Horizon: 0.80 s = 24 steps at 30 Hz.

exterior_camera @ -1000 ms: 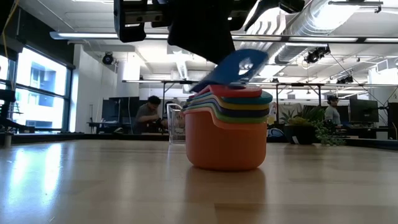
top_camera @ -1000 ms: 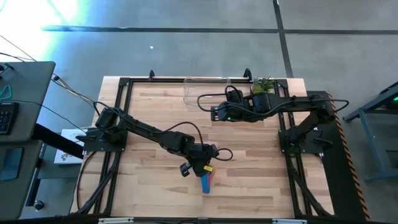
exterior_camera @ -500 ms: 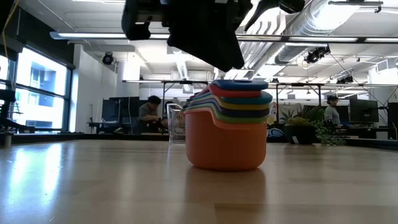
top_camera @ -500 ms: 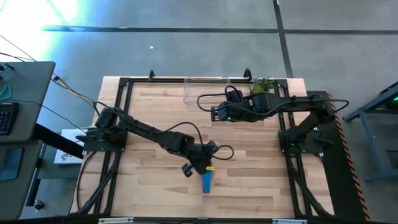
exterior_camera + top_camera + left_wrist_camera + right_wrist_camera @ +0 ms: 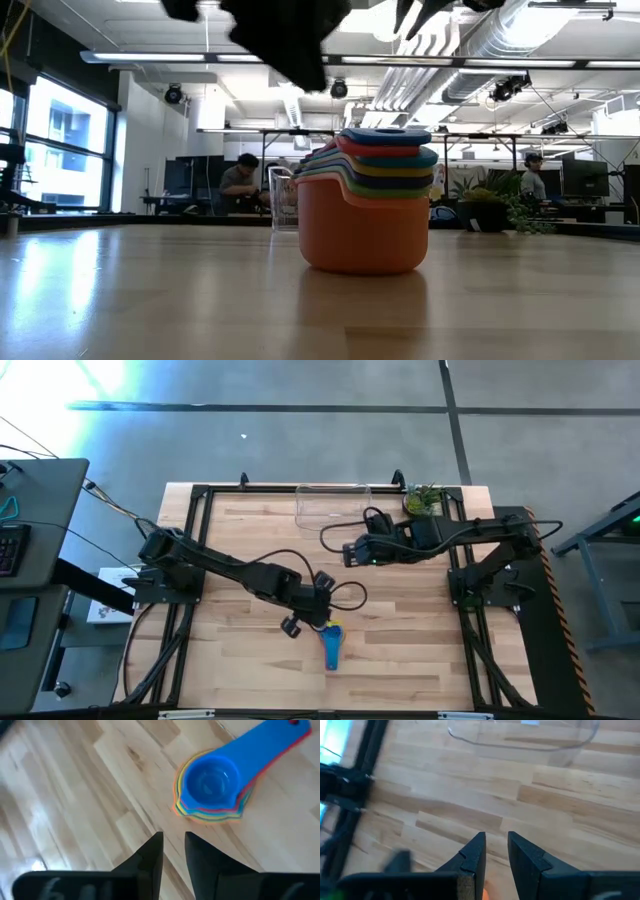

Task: Nest measuring cups in basket
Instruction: Stack the blue measuring cup on top of the red measuring cup

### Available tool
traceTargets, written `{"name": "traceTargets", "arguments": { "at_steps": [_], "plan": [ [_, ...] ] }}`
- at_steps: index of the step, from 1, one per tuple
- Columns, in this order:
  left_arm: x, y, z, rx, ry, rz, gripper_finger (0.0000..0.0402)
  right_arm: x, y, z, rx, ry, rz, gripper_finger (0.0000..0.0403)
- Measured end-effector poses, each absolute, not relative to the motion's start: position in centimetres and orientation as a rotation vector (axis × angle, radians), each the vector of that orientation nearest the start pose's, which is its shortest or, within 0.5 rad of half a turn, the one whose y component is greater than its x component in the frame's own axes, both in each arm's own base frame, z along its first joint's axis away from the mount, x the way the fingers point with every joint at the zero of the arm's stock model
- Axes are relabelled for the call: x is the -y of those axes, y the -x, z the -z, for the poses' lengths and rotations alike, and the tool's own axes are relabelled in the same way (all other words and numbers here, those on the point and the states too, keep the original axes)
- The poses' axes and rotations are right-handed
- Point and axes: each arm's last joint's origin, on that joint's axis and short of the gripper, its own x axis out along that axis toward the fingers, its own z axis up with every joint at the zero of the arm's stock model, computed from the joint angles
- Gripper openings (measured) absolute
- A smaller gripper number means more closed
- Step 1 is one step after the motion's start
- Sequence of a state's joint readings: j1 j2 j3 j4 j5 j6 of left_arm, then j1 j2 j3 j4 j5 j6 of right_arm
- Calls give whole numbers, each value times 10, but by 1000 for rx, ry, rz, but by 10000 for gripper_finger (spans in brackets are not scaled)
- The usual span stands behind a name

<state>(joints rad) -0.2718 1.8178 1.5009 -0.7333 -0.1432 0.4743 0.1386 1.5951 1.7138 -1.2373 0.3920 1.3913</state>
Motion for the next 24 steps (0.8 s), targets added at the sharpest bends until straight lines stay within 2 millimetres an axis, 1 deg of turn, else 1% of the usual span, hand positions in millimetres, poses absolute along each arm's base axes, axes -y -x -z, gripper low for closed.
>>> {"name": "traceTargets", "arguments": {
  "at_steps": [2, 4, 9, 11, 13, 15, 19, 24],
  "plan": [
    [97, -362, -264, -1021, -615, 346, 70, -36, -299, -371, -732, -945, 906, 74],
    [94, -354, -276, -1016, -573, 324, 70, -42, -295, -369, -766, -934, 918, 74],
    [87, -328, -298, -1078, -476, 268, 69, -63, -287, -367, -814, -927, 903, 74],
    [86, -321, -308, -1056, -425, 238, 69, -73, -284, -367, -829, -932, 888, 74],
    [85, -310, -316, -1069, -380, 215, 69, -83, -281, -367, -837, -941, 872, 74],
    [87, -305, -325, -1032, -333, 196, 69, -93, -278, -367, -846, -949, 857, 74],
    [92, -296, -335, -997, -244, 166, 69, -112, -272, -365, -855, -974, 833, 74],
    [105, -291, -335, -1002, -154, 143, 65, -136, -270, -358, -879, -1015, 825, 74]
  ]
}}
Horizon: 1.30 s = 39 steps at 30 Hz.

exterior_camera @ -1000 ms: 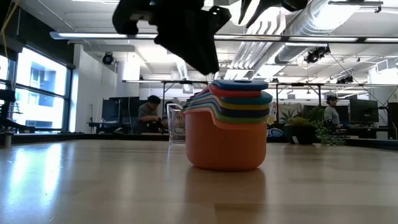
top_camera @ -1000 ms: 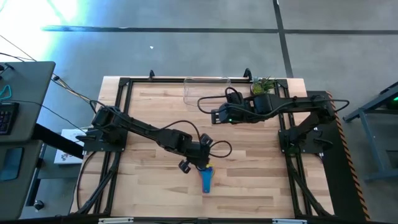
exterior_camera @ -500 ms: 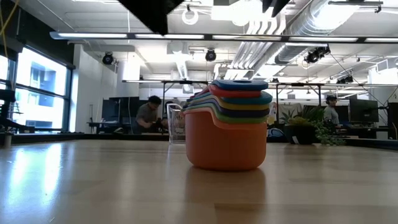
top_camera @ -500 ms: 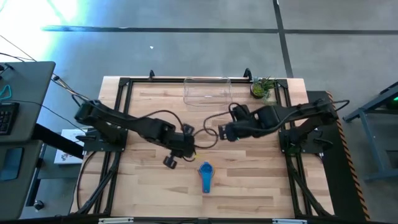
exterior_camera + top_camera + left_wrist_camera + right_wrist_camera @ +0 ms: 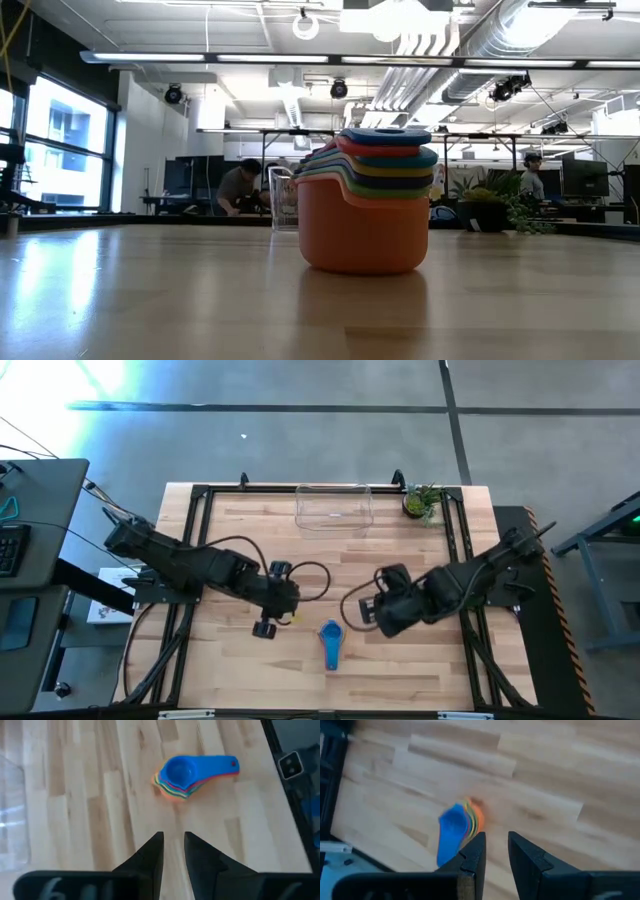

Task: Nest measuring cups in basket
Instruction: Stack the blue measuring cup on top of the red measuring cup

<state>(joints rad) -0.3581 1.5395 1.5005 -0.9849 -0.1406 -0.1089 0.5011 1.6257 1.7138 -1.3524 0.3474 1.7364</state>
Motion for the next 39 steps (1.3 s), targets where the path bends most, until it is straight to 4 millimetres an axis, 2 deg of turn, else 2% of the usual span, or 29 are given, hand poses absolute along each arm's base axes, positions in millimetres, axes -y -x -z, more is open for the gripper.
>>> {"name": "traceTargets", "arguments": {
  "at_steps": [4, 10, 17, 23, 28, 39],
  "plan": [
    [120, -291, -331, -1003, -112, 139, 62, -158, -275, -347, -906, -1062, 803, 74],
    [144, -286, -322, -1017, -151, 139, 58, -188, -290, -327, -879, -1152, 777, 74],
    [172, -274, -319, -1014, -132, 169, 58, -217, -308, -293, -910, -1201, 795, 74],
    [197, -271, -294, -943, -100, 229, 58, -233, -321, -270, -912, -1239, 795, 74],
    [203, -273, -274, -878, -53, 238, 58, -239, -328, -257, -907, -1250, 794, 74],
    [199, -277, -238, -796, 4, 256, 58, -247, -341, -229, -919, -1228, 823, 74]
  ]
}}
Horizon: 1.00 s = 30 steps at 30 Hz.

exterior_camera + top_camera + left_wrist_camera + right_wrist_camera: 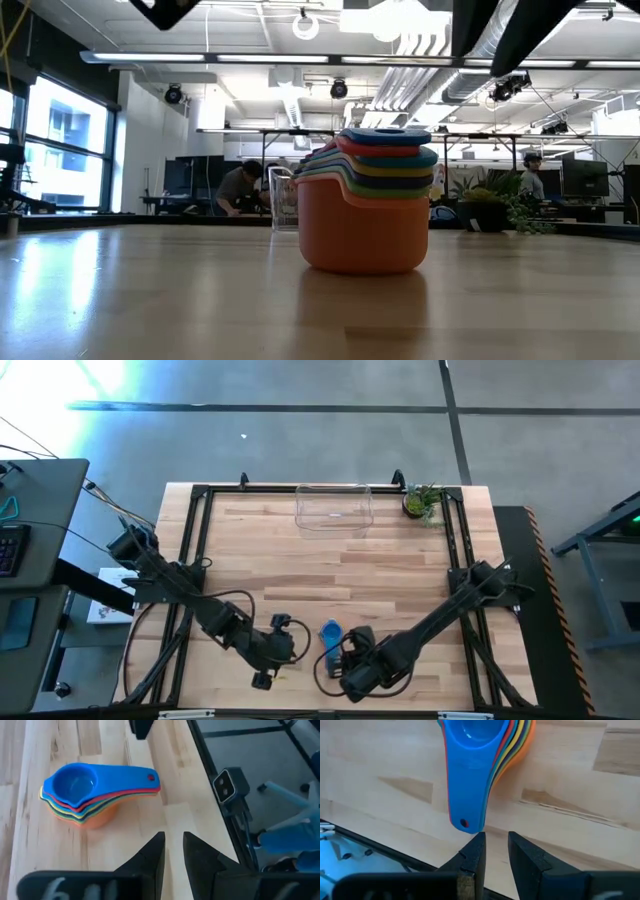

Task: Nest measuring cups in basket
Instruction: Stack the blue measuring cup on top of the red measuring cup

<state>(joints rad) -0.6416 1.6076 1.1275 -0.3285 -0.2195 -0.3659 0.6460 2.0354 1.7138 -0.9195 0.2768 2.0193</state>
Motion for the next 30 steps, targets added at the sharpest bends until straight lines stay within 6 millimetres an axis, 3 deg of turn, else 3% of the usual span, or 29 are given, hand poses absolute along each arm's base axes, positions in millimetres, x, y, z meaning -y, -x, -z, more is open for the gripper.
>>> {"name": "traceTargets", "arguments": {
  "at_steps": [12, 23, 30],
  "plan": [
    [193, -287, -212, -779, 74, 266, 58, -240, -356, -205, -923, -1216, 882, 74],
    [198, -300, -179, -847, 66, 270, 58, -232, -359, -203, -956, -1222, 914, 74],
    [194, -319, -160, -794, 104, 249, 58, -229, -359, -203, -1004, -1238, 928, 74]
  ]
}}
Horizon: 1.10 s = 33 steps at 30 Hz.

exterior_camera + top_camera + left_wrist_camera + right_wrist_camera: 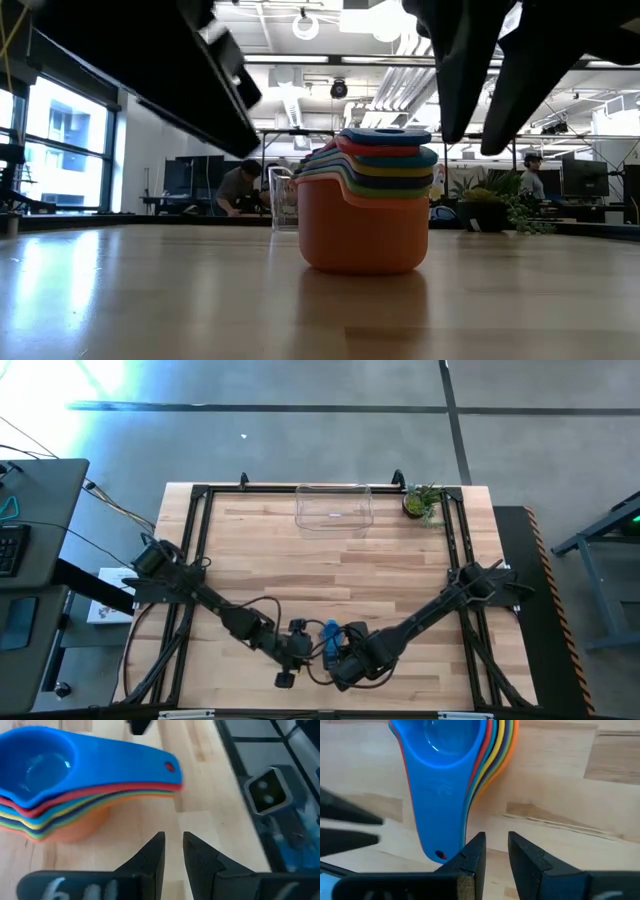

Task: Nest measuring cups in basket
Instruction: Stack the blue measuring cup on top of the red measuring cup

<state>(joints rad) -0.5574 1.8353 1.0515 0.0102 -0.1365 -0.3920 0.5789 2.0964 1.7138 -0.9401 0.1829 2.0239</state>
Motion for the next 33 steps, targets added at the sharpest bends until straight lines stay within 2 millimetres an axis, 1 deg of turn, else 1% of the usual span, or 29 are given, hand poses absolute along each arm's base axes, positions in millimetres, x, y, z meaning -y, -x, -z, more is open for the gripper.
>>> {"name": "traceTargets", "arguments": {
  "at_steps": [3, 8, 17, 27, 33],
  "plan": [
    [190, -328, -154, -778, 134, 256, 58, -227, -360, -203, -1002, -1242, 929, 74],
    [184, -333, -149, -806, 190, 270, 58, -227, -361, -203, -999, -1247, 928, 74],
    [187, -340, -157, -715, 258, 330, 58, -227, -361, -203, -991, -1265, 935, 74],
    [184, -342, -155, -719, 250, 322, 58, -228, -362, -203, -983, -1273, 927, 74],
    [178, -345, -156, -712, 232, 313, 58, -228, -363, -203, -981, -1277, 926, 74]
  ]
}}
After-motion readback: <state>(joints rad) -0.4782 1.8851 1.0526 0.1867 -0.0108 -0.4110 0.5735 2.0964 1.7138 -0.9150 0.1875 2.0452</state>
